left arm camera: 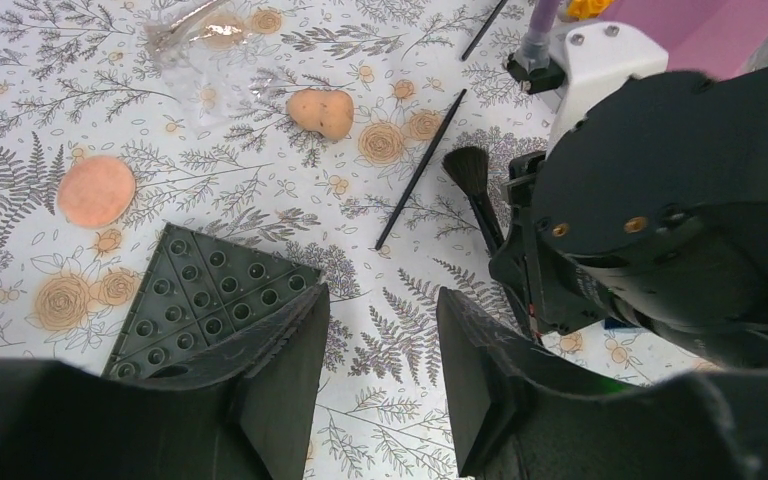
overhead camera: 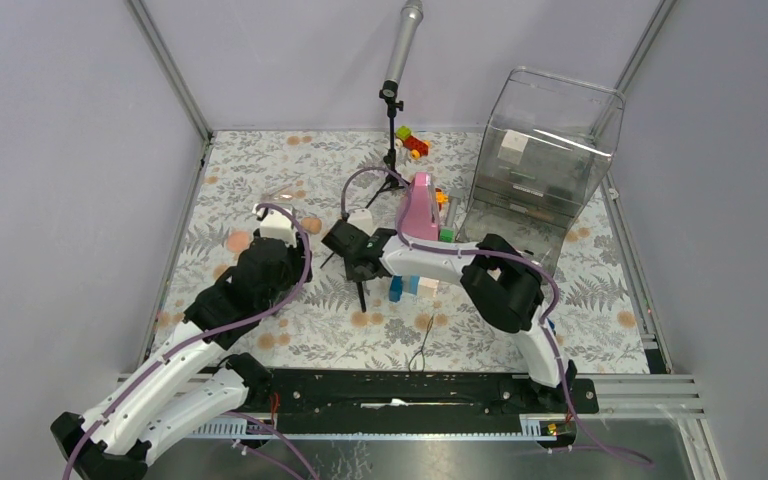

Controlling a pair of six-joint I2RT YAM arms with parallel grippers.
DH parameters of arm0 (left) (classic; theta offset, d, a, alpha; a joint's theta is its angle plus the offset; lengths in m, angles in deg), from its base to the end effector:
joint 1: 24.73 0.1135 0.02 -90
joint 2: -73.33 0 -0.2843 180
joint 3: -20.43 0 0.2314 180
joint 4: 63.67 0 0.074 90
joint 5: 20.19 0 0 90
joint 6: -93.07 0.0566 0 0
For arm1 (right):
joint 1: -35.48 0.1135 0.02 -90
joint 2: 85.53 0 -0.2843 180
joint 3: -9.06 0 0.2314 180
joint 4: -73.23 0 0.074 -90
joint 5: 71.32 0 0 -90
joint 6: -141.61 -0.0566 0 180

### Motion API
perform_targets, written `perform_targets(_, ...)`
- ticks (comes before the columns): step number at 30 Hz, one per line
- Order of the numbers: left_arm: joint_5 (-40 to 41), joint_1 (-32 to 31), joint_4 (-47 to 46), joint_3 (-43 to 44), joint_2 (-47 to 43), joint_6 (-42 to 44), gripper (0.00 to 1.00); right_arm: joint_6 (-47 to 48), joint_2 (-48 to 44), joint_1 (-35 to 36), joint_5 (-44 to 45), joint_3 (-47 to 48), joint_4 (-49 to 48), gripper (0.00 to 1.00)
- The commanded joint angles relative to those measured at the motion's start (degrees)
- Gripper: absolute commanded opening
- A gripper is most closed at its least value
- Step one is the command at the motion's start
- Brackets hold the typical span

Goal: Organize the makeup
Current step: Pick up the makeup brush from the center of the board.

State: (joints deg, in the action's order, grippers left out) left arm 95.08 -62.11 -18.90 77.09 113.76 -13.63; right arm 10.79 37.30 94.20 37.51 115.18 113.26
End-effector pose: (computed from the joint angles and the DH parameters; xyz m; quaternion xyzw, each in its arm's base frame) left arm 0.1225 -0.0632 0.3027 0.0406 0.8452 -0.0592 0.5296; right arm 0.2574 0.3885 0.1792 -0.1008 0.9410 0.1143 0.3020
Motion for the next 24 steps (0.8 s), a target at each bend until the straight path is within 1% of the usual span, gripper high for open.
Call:
perform_targets(1,0.5,0.4,-3.1,-0.1,-1.3,0.5,0.5,8.8,-9.3,-0.5,-1.3,-0.1,-2.6,0.0)
perform_targets(4,1.3,0.4,-3.0,-0.2,-1.7,0.5,0.5,18.3,-15.1,-0.8,-2.3,-2.7,-3.0,0.0)
perform_targets(5,1.6,0.4,-3.1,-0.3,-2.0,0.5,0.5,23.2,-17.9,-0.9,-2.3,-3.7,-2.1,0.0)
perform_targets(10,3.4,0.5,-3.9,-1.0,-3.2,0.7,0.5,38.1,-30.6,-3.1,2.4,-12.2,0.7,0.0)
perform_targets(14,3.6,0.5,-4.2,-1.2,-3.5,1.0,0.5,51.8,-41.8,-8.1,2.2,-21.8,-0.2,0.0)
perform_targets(20,2.9,0.6,-4.5,-1.1,-3.8,1.1,0.51,70.5,-54.9,-15.4,7.1,-30.9,-2.5,0.0)
perform_targets(22,2.3,0.6,-4.7,-1.3,-3.8,1.3,0.51,77.6,-56.9,-17.7,5.6,-33.4,-2.6,0.0)
perform_targets(24,1.8,0.7,-4.8,-1.2,-3.6,1.3,0.51,84.9,-58.0,-20.2,0.7,-35.6,-1.6,0.0)
